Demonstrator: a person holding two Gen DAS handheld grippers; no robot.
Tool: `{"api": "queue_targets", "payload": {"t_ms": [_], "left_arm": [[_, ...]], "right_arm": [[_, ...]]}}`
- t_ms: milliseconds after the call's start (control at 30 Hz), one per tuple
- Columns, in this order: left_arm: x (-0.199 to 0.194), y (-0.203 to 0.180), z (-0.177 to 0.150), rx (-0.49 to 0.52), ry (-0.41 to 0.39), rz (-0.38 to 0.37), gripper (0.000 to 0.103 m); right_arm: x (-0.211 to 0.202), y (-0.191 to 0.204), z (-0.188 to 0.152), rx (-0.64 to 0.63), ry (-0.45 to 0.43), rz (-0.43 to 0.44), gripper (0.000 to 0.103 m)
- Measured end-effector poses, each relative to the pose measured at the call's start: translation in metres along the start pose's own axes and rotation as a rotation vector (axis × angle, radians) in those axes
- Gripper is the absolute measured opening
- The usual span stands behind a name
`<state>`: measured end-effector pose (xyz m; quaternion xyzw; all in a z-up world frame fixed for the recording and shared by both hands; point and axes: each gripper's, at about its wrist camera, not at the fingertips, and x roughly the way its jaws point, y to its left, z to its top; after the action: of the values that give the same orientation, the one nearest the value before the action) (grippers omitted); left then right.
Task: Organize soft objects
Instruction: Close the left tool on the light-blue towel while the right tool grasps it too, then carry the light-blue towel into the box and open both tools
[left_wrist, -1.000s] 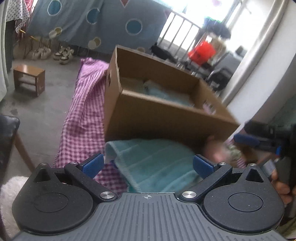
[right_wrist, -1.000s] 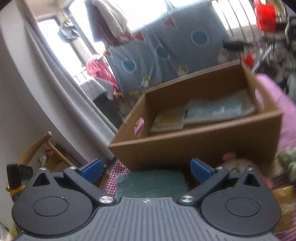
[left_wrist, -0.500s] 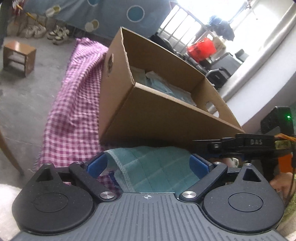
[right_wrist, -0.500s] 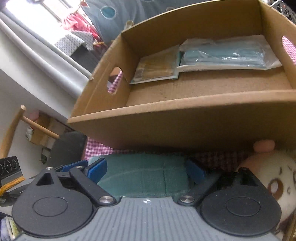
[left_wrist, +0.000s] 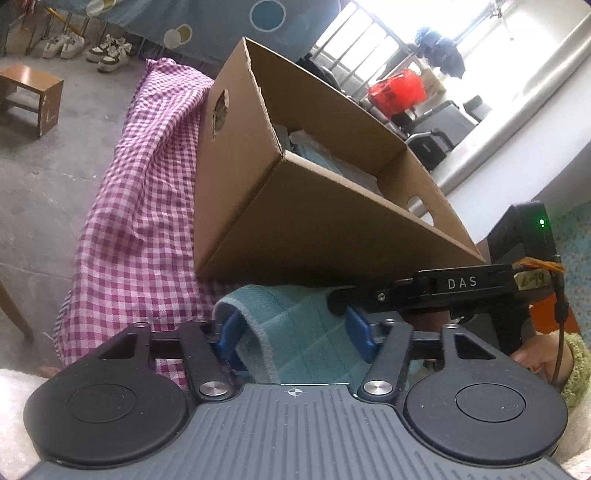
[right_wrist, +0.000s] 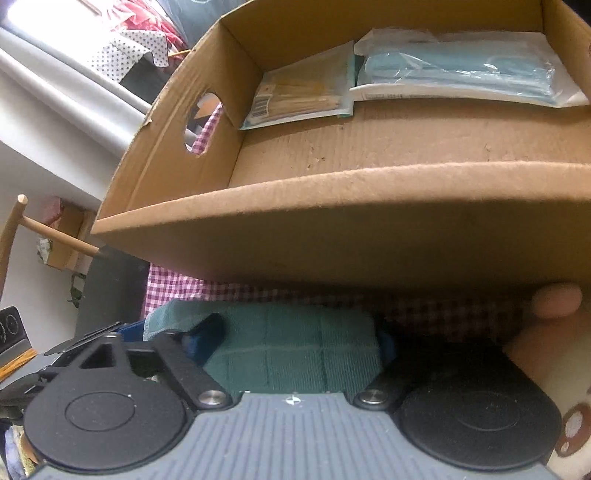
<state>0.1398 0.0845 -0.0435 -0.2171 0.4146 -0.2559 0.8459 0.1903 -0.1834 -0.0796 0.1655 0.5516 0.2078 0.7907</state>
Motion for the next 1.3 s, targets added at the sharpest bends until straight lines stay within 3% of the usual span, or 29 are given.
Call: {"api": "queue_targets", "payload": {"t_ms": [100, 167, 233, 400, 700, 1000, 1300], "left_arm": [[-0.005, -0.001, 0.000, 0.001, -0.014, -0.009, 0.045], [-0.009, -0.003, 0.000, 0.002, -0.023, -0.001, 0.040], [-0.011, -0.003, 0.000, 0.003, -0.039, 0.001, 0.025], [-0.015, -0.009, 0.001, 0.026, -0.062, 0.007, 0.012], [-0.032, -0.031, 0.000, 0.067, -0.133, 0.008, 0.007], [-0.066, -0.064, 0.009, 0.099, -0.231, -0.030, 0.006], [-0.083, -0.100, 0.055, 0.158, -0.363, -0.071, 0.006]], "right_arm": [[-0.007, -0.002, -0.003, 0.003, -0.035, 0.008, 0.065], [-0.013, -0.003, -0.006, 0.008, -0.062, 0.013, 0.062], [-0.017, 0.000, -0.010, -0.005, -0.099, 0.011, 0.057], [-0.028, 0.006, -0.021, -0.040, -0.180, 0.008, 0.044], [-0.059, 0.013, -0.046, -0.079, -0.321, 0.070, 0.031], [-0.105, 0.023, -0.060, -0.142, -0.457, 0.157, 0.027], [-0.157, 0.044, -0.034, -0.250, -0.603, 0.221, 0.027]]}}
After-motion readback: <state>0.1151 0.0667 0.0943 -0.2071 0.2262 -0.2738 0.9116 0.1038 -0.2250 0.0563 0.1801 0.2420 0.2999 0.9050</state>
